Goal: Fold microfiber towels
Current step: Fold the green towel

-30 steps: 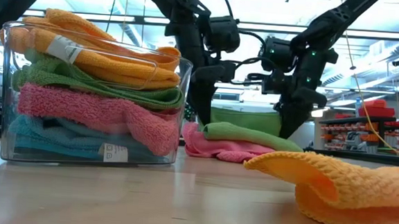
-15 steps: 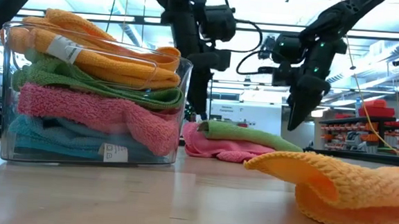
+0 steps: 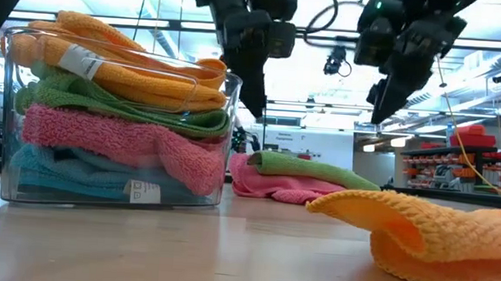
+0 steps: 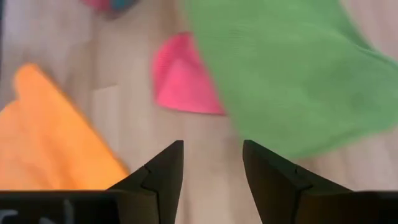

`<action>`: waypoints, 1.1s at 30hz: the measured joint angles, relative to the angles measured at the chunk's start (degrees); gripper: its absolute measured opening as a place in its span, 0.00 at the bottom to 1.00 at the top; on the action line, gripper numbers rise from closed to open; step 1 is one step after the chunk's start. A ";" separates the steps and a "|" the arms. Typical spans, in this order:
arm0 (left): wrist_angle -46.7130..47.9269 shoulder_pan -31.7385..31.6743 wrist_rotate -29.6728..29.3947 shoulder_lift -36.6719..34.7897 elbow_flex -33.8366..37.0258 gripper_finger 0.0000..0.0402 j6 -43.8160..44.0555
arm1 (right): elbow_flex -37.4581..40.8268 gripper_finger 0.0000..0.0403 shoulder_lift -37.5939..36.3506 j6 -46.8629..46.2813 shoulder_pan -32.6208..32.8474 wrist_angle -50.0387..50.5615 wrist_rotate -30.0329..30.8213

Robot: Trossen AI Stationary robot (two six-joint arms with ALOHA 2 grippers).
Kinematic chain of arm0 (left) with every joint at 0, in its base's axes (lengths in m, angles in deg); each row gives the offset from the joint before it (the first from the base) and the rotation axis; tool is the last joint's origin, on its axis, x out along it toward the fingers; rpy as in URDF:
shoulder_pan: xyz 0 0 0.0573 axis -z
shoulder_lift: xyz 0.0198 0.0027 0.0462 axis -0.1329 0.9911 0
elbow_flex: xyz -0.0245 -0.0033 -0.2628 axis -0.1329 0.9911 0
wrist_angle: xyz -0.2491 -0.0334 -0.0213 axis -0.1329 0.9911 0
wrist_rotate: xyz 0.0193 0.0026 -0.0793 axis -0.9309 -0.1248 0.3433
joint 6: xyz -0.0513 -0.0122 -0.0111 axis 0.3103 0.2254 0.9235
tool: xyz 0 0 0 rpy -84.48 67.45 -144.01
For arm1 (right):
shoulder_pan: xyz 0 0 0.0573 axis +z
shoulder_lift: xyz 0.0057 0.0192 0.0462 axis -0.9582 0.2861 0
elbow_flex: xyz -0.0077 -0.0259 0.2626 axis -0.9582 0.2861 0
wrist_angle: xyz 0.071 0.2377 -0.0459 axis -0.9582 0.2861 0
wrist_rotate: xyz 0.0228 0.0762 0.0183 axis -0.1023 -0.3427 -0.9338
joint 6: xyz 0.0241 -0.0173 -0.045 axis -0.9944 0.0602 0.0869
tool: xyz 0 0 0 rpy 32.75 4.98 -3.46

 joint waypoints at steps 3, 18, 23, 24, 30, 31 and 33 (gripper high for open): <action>0.16 1.37 -0.12 -0.80 0.01 0.44 0.98 | 0.00 0.43 -0.28 -1.60 4.80 -0.35 1.20; 3.91 4.98 -7.08 -2.06 0.03 0.46 3.85 | 0.04 0.54 8.52 0.50 13.69 -17.42 15.59; 10.07 4.98 -7.41 -4.56 0.03 0.44 4.05 | 0.04 0.61 13.63 0.87 17.15 -23.26 20.91; 10.85 4.98 -7.52 -5.27 0.03 0.43 3.94 | 0.04 0.63 14.69 0.68 17.65 -24.24 22.97; 17.09 4.57 -8.56 -8.75 0.03 0.43 3.54 | 0.04 0.70 20.64 0.65 18.73 -28.08 28.63; 18.14 4.47 -9.04 -9.13 0.03 0.43 3.55 | 0.04 0.72 21.52 0.74 18.77 -28.54 28.63; 19.31 4.20 -9.59 -10.28 0.03 0.43 3.55 | 0.04 0.75 22.80 0.94 18.92 -28.91 28.70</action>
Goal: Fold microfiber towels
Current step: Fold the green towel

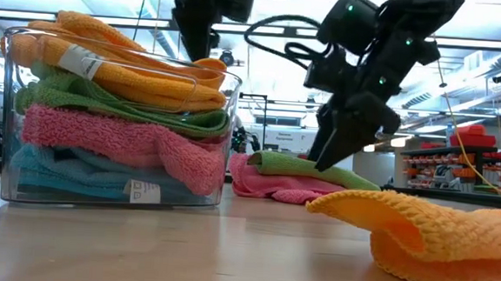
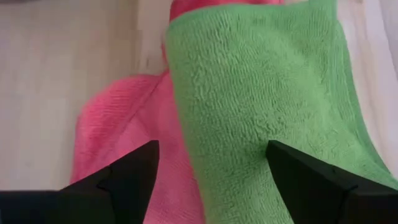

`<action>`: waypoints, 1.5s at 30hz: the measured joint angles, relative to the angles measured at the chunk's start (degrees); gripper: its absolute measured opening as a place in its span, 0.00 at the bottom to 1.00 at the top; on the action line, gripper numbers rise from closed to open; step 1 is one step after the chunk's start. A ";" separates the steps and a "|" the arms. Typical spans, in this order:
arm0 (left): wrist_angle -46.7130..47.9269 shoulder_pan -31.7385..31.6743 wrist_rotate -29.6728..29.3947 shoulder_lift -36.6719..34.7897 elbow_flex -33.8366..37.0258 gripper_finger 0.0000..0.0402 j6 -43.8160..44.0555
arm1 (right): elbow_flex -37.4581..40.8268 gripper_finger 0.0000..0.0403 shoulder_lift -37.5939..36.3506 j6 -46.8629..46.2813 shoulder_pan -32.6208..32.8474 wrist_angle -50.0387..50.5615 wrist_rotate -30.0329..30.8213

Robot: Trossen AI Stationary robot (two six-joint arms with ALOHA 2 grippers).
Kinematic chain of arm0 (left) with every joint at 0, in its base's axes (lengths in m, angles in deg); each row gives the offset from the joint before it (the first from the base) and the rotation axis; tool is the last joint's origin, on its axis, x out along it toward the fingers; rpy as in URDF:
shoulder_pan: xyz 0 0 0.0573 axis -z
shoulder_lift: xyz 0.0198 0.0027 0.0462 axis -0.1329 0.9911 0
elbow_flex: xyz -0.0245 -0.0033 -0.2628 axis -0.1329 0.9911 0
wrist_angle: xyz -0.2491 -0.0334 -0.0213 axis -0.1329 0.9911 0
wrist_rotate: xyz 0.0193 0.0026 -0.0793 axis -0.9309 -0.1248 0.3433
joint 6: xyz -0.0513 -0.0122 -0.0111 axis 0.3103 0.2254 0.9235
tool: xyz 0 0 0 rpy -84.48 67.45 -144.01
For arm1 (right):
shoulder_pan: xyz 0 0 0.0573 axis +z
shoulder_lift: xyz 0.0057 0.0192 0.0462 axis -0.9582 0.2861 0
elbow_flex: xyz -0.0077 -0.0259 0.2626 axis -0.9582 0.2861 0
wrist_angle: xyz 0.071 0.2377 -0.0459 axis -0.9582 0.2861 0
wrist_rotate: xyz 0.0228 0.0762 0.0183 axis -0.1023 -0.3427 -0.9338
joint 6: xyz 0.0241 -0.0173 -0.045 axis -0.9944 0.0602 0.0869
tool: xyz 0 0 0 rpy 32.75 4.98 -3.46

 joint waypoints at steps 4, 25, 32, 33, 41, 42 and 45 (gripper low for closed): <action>1.91 -0.34 -1.29 -2.11 0.00 0.42 0.02 | -0.02 0.81 2.02 1.28 0.53 -1.27 2.83; 4.93 -1.96 -5.69 -7.50 -0.04 0.41 1.04 | -0.02 0.80 6.99 7.70 3.66 -11.65 14.42; 4.92 -1.93 -5.73 -7.50 -0.04 0.41 1.11 | -0.02 0.64 6.99 5.19 3.65 -12.31 14.73; 4.92 -1.93 -5.73 -7.50 -0.04 0.41 1.11 | -0.02 0.61 6.99 4.87 3.65 -12.28 14.74; 4.88 -1.93 -5.73 -7.50 -0.02 0.41 1.05 | -0.09 0.40 4.72 3.21 3.31 -11.86 15.16; 4.84 -1.93 -5.71 -7.50 -0.02 0.41 1.03 | -0.09 0.37 4.73 3.05 3.17 -11.96 15.13; 4.47 -1.93 -5.64 -7.48 -0.02 0.41 0.73 | -0.09 0.25 4.74 2.02 2.64 -11.73 14.99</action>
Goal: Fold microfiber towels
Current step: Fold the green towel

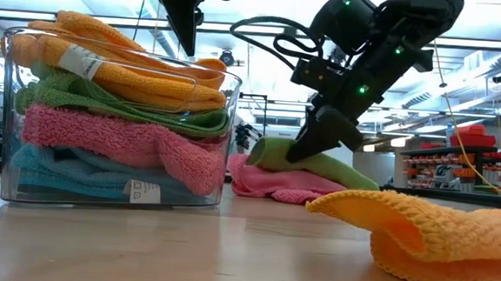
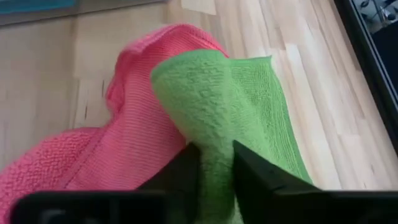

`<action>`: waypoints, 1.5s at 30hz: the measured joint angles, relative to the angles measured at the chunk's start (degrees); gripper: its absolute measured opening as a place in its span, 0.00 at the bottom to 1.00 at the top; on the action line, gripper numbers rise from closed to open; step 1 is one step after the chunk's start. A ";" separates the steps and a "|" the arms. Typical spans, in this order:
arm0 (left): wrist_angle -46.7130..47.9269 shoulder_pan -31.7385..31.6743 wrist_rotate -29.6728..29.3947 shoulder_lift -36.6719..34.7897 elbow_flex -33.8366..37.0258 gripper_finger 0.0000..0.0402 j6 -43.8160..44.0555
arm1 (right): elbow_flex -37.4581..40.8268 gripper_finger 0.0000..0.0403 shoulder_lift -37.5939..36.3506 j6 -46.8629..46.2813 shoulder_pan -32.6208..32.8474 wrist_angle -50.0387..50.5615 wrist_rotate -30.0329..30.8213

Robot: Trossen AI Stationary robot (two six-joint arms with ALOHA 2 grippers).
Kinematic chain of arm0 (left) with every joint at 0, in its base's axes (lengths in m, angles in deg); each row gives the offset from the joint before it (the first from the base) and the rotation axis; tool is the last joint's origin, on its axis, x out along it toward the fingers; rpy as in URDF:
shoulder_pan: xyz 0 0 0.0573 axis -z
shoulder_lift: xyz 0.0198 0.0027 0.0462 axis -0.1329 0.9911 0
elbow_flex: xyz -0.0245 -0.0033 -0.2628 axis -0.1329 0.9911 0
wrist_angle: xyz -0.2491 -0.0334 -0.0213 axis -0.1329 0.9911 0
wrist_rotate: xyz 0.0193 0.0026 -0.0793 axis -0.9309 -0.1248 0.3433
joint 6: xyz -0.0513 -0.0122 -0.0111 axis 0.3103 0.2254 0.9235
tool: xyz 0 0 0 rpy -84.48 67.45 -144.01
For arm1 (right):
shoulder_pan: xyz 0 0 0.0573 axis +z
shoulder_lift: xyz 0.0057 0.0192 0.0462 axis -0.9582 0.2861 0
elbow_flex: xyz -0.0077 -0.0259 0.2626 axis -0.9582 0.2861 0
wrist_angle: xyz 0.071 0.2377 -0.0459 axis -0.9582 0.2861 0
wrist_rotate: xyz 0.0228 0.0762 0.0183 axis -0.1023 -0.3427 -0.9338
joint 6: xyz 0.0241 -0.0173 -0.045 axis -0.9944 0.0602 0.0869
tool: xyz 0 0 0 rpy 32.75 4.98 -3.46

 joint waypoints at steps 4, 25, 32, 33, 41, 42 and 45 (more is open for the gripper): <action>-2.72 0.51 0.82 0.02 0.40 0.41 0.55 | 0.00 0.10 0.00 -0.69 -0.02 0.04 -0.16; -57.43 5.14 -4.15 0.26 30.86 0.69 2.46 | 0.04 0.02 -10.37 -14.49 -3.24 5.09 -11.23; -64.04 4.83 -5.30 0.74 34.26 0.77 1.42 | 0.04 0.02 -11.58 -19.42 -3.29 5.69 -11.93; -64.16 4.83 -5.75 1.19 34.28 0.77 0.62 | 0.04 0.02 -11.58 -20.29 -3.28 5.38 -12.47; -68.56 4.83 -8.97 5.64 34.21 0.77 -0.48 | 0.04 0.02 -11.58 -23.84 -3.25 5.67 -14.37; -69.36 4.83 -10.27 6.13 34.21 0.78 -0.29 | 0.04 0.02 -11.58 -24.26 -3.25 5.68 -14.75; -71.13 4.55 -10.88 6.91 34.18 0.79 -0.48 | 0.04 0.02 -11.58 -25.62 -3.25 5.64 -15.58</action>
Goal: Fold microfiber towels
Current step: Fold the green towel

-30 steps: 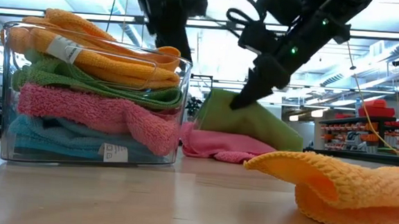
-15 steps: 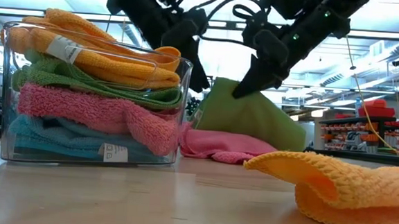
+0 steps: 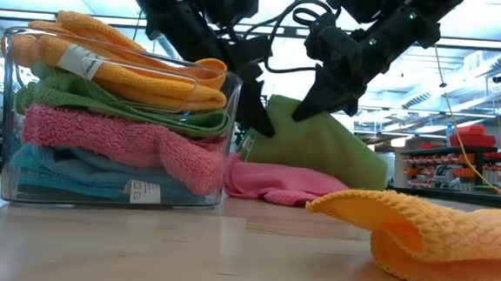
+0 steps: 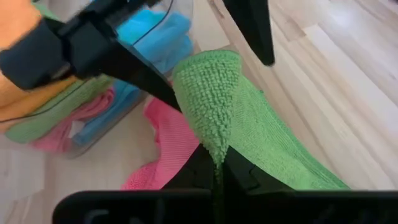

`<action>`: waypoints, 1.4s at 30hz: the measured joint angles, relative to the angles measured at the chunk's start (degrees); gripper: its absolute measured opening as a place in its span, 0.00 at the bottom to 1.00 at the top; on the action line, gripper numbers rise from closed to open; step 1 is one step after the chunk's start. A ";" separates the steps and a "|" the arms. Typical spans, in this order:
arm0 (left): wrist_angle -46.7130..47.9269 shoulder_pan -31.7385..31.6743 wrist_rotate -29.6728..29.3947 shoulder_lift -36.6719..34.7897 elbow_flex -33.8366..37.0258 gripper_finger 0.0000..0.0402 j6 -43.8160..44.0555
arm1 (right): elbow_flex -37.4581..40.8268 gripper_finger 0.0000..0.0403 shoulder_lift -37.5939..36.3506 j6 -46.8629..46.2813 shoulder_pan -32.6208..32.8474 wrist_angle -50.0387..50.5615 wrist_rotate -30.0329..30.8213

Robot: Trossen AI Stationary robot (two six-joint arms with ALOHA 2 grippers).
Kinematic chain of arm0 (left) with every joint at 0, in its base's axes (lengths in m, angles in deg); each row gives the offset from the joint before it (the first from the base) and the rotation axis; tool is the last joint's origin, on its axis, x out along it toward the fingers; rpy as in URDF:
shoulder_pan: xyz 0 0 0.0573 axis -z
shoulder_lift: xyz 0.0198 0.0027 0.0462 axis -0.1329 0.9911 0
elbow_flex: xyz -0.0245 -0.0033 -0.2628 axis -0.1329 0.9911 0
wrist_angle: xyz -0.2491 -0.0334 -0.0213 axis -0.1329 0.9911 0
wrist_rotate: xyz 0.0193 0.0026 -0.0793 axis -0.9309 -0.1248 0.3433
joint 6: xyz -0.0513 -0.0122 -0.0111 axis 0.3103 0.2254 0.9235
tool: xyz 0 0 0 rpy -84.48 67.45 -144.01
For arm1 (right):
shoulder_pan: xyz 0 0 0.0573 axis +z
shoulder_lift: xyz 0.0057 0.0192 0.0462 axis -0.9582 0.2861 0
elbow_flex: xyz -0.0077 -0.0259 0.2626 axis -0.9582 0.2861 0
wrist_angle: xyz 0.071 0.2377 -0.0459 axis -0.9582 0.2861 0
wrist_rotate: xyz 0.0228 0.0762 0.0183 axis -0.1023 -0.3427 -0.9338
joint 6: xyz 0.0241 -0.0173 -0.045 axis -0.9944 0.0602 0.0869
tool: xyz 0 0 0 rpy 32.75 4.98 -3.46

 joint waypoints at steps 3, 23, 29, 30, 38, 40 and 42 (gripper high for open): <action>-0.22 -0.18 0.77 0.84 -0.06 0.78 -0.13 | 0.00 0.02 0.00 -0.42 0.00 0.13 -0.07; -1.36 -1.77 6.55 2.12 -0.23 0.04 0.59 | -0.48 0.02 0.00 -0.86 0.00 -0.32 -0.72; 3.92 -3.72 12.71 2.01 -5.11 0.03 1.93 | -0.50 0.11 -2.19 0.49 -0.42 2.89 -1.75; 5.40 -4.27 14.22 2.01 -6.18 0.03 1.98 | -0.50 0.14 -2.96 0.67 -0.71 3.64 -1.89; 23.10 -9.01 22.47 1.99 -18.53 0.03 3.65 | -0.50 0.46 -12.44 4.29 -5.00 13.17 -1.85; 28.19 -10.26 22.82 1.99 -22.78 0.03 3.79 | -0.50 0.51 -15.39 5.51 -6.23 14.50 -1.77; 32.35 -11.79 22.87 1.99 -26.44 0.03 4.48 | -0.50 0.53 -18.29 6.43 -7.35 15.37 -1.47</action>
